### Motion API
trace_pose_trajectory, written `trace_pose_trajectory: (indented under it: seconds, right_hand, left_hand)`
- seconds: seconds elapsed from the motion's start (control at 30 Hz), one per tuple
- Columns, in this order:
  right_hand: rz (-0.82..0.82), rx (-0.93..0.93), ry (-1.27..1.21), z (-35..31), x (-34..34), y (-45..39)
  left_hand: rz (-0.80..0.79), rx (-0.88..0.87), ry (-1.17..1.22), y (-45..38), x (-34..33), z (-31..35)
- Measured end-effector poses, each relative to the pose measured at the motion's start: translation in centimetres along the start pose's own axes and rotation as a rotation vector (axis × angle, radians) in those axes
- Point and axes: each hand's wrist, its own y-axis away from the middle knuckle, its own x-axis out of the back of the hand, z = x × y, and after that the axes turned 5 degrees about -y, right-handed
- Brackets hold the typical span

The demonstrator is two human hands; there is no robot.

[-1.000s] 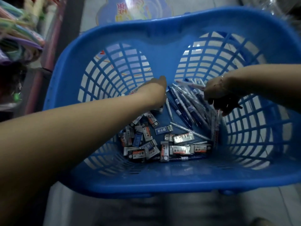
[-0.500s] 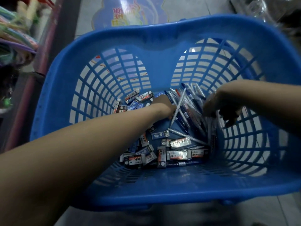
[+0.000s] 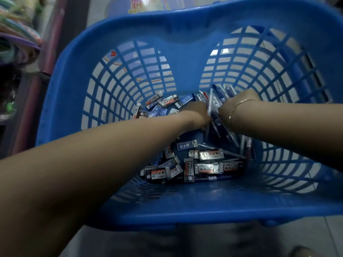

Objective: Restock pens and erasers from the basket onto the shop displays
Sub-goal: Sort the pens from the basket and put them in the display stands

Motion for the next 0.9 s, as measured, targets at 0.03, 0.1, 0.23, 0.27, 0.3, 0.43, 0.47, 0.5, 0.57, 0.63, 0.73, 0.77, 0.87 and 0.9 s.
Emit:
trace_pose_trajectory:
  seconds: [0.03,0.1,0.23,0.27,0.3,0.43,0.47,0.5,0.57,0.63,0.73,0.77,0.87,0.9]
  right_hand:
    - [0.004,0.084,-0.018,-0.6,0.0,0.1]
    - [-0.020,0.206,-0.077,-1.9,-0.4,0.1]
    - [0.088,0.157,-0.328,-3.0,-1.2,-0.7]
    - [0.098,0.111,-0.380,-2.8,-1.2,-1.1]
    - [0.085,0.061,-0.430,-2.6,-1.0,-1.5]
    - [0.066,-0.055,-0.537,-1.2,-0.7,-3.0]
    - [0.073,-0.076,-0.542,-0.8,-0.7,-3.2]
    - [0.076,-0.090,-0.541,-0.6,-0.8,-3.3]
    - [0.085,-0.097,-0.526,-0.4,-1.1,-3.6]
    - [0.083,-0.096,-0.493,-0.2,-1.2,-3.8]
    - [0.099,0.007,-0.258,-0.6,-1.2,-3.7]
    - [0.122,0.095,-0.153,-0.7,-1.2,-3.6]
    - [0.143,0.348,0.050,-1.1,-1.4,-3.6]
    - [0.124,0.368,0.087,-1.2,-1.4,-3.5]
  left_hand:
    - [0.007,0.019,0.028,0.1,0.2,0.2]
    - [-0.013,0.065,0.060,0.1,0.6,0.4]
    - [-0.125,0.119,0.130,-0.1,1.0,-0.8]
    - [-0.164,0.139,0.176,0.0,1.1,-1.1]
    - [-0.193,0.137,0.210,0.1,1.1,-1.3]
    - [-0.139,-0.024,-0.021,1.3,1.4,-1.7]
    - [-0.095,-0.085,-0.180,1.8,1.4,-1.9]
    - [-0.090,-0.146,-0.312,2.5,1.3,-2.2]
    - [-0.172,-0.242,-0.534,3.7,0.5,-2.5]
    - [-0.190,-0.303,-0.694,4.5,-0.6,-2.5]
    - [-0.127,-0.352,-0.704,4.5,-1.1,-2.5]
    - [-0.120,-0.355,-0.677,4.4,-0.8,-2.5]
    - [-0.111,-0.293,-0.647,4.1,0.5,-2.8]
    - [-0.110,-0.270,-0.635,4.1,1.0,-3.1]
